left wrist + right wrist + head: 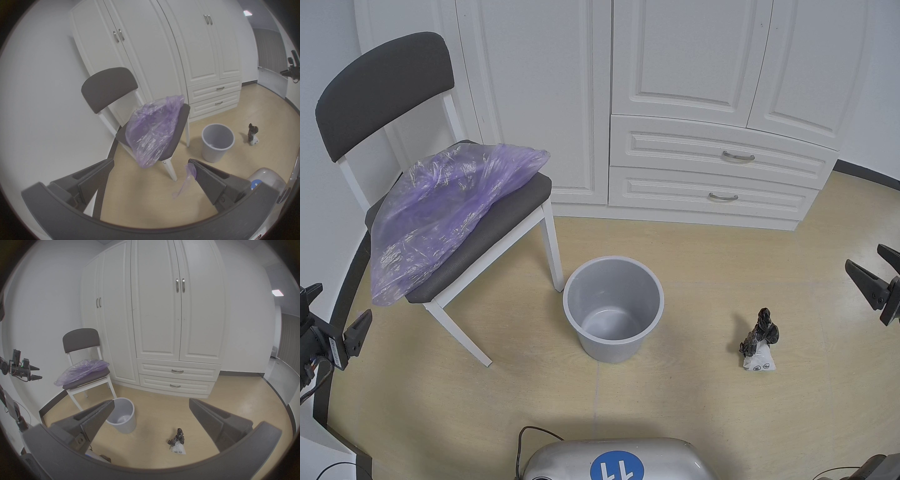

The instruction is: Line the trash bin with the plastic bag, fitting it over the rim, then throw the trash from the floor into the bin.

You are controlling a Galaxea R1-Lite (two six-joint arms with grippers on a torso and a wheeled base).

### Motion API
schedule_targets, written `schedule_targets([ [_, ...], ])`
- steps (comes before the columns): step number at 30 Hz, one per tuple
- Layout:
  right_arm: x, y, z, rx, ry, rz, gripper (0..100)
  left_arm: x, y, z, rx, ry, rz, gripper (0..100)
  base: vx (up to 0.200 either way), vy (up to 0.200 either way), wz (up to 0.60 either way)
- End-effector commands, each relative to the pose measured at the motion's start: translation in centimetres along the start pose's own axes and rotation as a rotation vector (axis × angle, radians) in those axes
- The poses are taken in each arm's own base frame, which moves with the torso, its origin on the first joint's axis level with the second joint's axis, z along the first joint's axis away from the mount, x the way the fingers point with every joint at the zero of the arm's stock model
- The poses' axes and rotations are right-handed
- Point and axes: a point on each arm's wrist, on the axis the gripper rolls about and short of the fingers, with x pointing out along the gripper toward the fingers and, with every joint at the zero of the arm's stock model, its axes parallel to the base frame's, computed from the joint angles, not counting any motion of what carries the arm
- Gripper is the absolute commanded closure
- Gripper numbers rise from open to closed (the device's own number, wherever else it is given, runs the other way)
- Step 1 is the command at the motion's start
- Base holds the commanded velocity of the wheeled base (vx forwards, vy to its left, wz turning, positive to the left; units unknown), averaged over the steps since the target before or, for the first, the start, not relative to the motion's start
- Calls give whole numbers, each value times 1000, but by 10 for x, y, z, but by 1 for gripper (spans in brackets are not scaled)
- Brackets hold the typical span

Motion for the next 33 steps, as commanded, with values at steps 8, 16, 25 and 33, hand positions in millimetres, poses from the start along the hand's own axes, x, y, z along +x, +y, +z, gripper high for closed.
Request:
schedule_targets([
  [8,45,17,-17,36,60,-61,0,40,4,-24,-3,224,12,0,0,0,0],
  [16,57,20,-22,41,41,-61,0,68,-3,-36,5,283,-36,0,0,0,0],
  [25,70,21,-28,43,80,-61,0,120,-15,-50,40,291,36,0,0,0,0],
  [33,80,21,-34,44,91,-65,0,147,-12,-54,30,212,182,0,0,0,0],
])
